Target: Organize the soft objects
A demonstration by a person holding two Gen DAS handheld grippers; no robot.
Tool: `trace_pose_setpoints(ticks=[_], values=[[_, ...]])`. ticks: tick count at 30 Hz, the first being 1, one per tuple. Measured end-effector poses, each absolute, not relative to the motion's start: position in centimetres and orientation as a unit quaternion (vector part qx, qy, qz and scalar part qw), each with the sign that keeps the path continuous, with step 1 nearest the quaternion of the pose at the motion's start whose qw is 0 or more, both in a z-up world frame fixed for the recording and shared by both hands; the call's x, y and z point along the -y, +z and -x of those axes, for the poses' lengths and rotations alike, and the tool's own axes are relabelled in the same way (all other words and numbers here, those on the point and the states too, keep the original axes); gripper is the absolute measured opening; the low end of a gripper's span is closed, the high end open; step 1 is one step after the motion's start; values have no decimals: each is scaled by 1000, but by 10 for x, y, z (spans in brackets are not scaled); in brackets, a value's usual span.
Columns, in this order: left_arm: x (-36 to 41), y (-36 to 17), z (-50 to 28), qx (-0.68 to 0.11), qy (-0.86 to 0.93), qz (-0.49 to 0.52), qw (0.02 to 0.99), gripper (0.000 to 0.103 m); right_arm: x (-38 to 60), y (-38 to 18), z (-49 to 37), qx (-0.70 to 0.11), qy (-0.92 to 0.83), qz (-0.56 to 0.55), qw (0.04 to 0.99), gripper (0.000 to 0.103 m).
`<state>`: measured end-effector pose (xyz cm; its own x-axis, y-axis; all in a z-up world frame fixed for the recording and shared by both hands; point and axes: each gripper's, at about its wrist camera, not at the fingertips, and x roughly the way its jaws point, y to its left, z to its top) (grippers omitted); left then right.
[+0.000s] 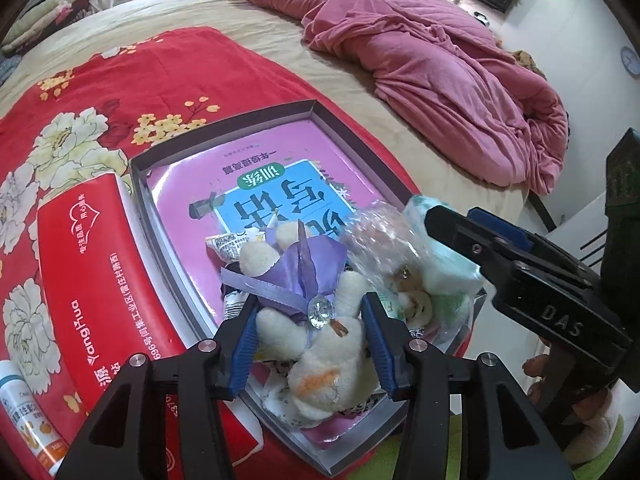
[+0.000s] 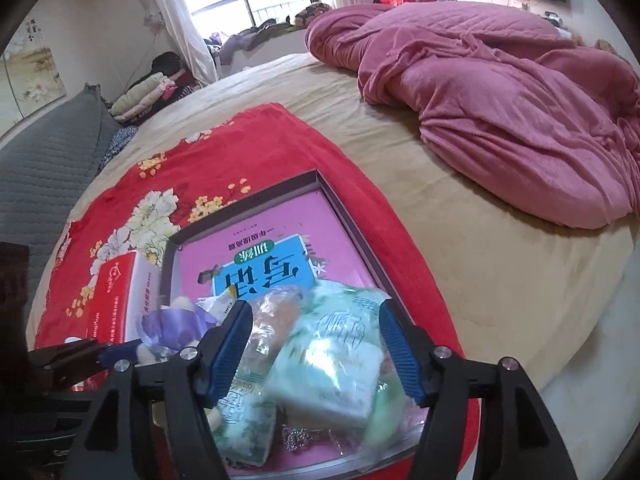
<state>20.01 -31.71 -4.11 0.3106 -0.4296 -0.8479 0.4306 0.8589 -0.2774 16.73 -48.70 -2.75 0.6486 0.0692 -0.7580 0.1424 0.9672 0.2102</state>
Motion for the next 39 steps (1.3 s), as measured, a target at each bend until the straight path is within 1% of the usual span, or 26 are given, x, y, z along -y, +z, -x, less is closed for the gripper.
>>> trace_pose_setpoints(ticks=[2, 6, 9, 11, 17, 22, 32, 39], values=[[319, -40, -199, -519, -269, -5, 812, 55, 487, -24, -165, -416, -19, -126, 901, 66], [319, -41, -198, -520, -259, -16, 814, 67, 486, -15, -159, -408, -22, -120, 905, 66], [317, -38, -195, -515, -266, -15, 815, 71, 486, -6, -151, -401, -24, -121, 908, 66], [316, -36, -192, -510, -272, -20, 816, 76, 486, -1, -146, -396, -27, -124, 910, 66], [310, -21, -177, -486, -279, -18, 828, 77, 478, 30, -120, -368, -30, -119, 922, 68], [299, -2, -156, -466, -271, -24, 842, 79, 471, 49, -92, -353, -43, -113, 928, 72], [272, 40, -111, -426, -268, -21, 864, 80, 459, 51, -49, -356, -69, -140, 922, 74], [246, 50, -88, -415, -244, -26, 876, 80, 434, 56, -26, -358, -73, -132, 922, 75]])
